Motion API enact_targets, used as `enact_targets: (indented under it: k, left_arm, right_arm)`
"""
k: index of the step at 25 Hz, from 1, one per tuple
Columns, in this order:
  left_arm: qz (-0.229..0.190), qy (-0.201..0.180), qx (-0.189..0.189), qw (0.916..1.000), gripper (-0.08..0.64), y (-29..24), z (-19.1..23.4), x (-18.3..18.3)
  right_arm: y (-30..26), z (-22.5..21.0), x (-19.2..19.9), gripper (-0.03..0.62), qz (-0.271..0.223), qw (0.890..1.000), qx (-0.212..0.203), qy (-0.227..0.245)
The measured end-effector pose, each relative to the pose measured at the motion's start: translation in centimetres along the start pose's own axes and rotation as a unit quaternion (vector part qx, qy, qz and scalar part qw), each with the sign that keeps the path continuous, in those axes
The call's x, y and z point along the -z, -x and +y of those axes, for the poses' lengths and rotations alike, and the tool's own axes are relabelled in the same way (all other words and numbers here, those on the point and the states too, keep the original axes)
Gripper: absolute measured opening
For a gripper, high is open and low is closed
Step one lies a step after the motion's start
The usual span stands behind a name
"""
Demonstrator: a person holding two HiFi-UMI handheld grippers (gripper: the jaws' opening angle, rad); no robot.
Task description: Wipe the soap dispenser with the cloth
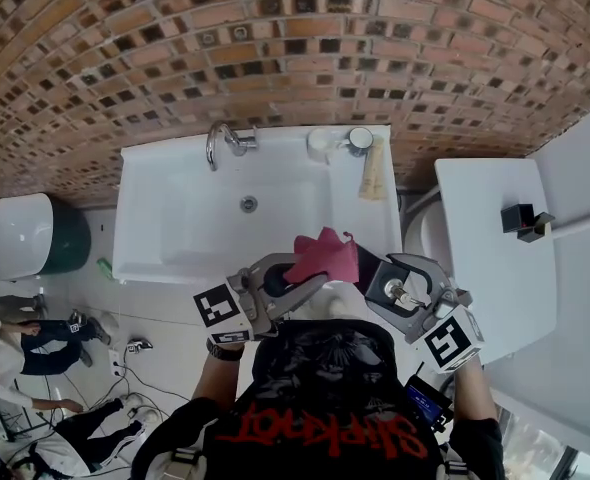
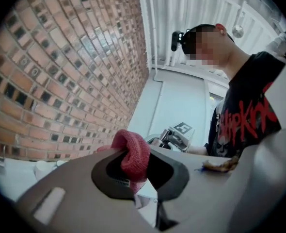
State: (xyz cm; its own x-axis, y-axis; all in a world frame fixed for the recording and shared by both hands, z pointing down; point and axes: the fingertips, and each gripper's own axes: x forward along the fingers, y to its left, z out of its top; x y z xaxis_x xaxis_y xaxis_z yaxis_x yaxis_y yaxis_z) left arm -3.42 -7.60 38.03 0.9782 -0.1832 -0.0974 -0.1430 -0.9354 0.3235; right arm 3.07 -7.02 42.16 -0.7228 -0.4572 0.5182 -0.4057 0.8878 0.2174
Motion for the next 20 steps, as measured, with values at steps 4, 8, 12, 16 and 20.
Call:
enact_targets:
  k: [4,8,12,16,20]
  left_arm:
    - [0.008,-0.024,0.041,0.9988,0.038,-1.2,-2.5,-0.3]
    - [0.007,-0.013,0.035,0.9993,0.038,-2.1,-2.3,0.1]
    - [0.008,-0.005,-0.035,0.9994,0.038,-1.3,0.5,0.9]
    - [0.018,0.003,-0.091,0.9957,0.038,0.0,3.1,2.2]
    - [0.017,0.019,-0.097,0.9949,0.038,1.2,3.8,2.9]
  right_arm:
    - [-1.4,0.6,1.2,0.304,0.024,1.000,-0.002,-0.009]
    - [-1.8,1.7,0.4,0.304,0.027,1.000,-0.013,0.005]
    - [-0.5,2.4,-2.0,0.304,-0.005,1.000,-0.029,0.000]
    - [1.7,2.1,-6.0,0.304,-0.086,0.994,-0.060,0.020]
    - [3.9,-1.3,-6.8,0.304,-0.113,0.982,-0.002,-0.150]
